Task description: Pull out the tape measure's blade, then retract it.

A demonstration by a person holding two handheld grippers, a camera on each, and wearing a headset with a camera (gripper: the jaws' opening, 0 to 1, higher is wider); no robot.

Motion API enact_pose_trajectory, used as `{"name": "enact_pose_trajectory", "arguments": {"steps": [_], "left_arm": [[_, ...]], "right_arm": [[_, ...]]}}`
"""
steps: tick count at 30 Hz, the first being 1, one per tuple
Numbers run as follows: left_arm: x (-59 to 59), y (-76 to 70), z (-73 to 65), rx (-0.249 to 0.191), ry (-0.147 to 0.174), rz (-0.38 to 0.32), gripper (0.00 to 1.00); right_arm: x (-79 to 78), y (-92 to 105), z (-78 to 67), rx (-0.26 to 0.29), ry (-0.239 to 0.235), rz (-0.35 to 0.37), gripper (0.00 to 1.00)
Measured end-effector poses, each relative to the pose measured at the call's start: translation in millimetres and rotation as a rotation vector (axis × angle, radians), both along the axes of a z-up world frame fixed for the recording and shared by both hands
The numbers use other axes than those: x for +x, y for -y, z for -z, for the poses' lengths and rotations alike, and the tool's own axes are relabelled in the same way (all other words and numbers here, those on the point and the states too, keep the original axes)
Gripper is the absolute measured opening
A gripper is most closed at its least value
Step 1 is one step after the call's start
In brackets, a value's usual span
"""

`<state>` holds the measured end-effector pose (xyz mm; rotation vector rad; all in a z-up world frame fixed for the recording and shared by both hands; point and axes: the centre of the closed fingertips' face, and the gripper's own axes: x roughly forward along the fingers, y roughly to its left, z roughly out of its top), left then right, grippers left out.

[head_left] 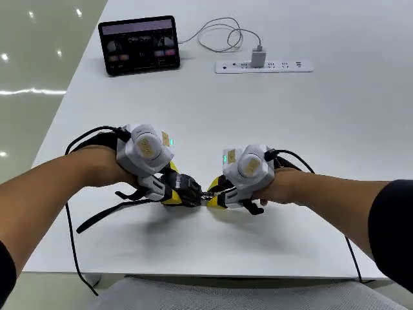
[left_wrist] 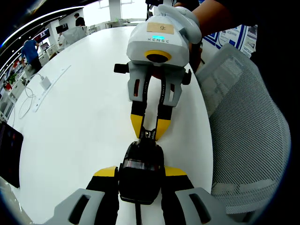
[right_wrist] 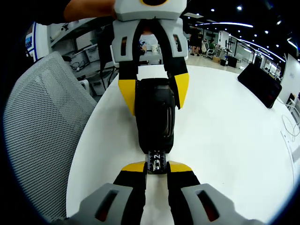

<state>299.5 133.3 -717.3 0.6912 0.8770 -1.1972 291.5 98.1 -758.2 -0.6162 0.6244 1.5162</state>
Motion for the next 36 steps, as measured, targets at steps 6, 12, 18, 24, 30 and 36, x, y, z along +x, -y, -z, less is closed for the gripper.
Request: {"name": "enact_pose_trajectory", "arguments": {"steps": [6,12,18,24,30,36], "left_arm": [[0.2,-0.7,0.0,-0.001,0.002,-0.002,0.30],[0.0,-1.1,-0.2,-0.001,0.002,-0.004,0.30],[0.0,-1.2,-0.4,-0.002,0.004,-0.008,0.30],[0.3,-1.4,0.0,-0.003,0.006,-0.011,0.30],[0.0,-1.2,-0.1,-0.003,0.004,-0.010,0.30],[-0.5,-1.1,-0.7,-0.003,0.004,-0.010,0.30]], "right_arm": [[0.7,-9.6,1.7,0.015,-0.005,0.021,0.12],[1.7,-5.4,1.2,0.015,-0.033,0.031,0.10],[2.5,-1.0,1.5,0.011,-0.034,0.032,0.10],[2.0,4.4,2.7,0.005,-0.026,0.030,0.10],[1.6,8.2,2.7,0.003,-0.022,0.028,0.10],[2.7,13.8,2.8,-0.004,-0.017,0.029,0.10]]}}
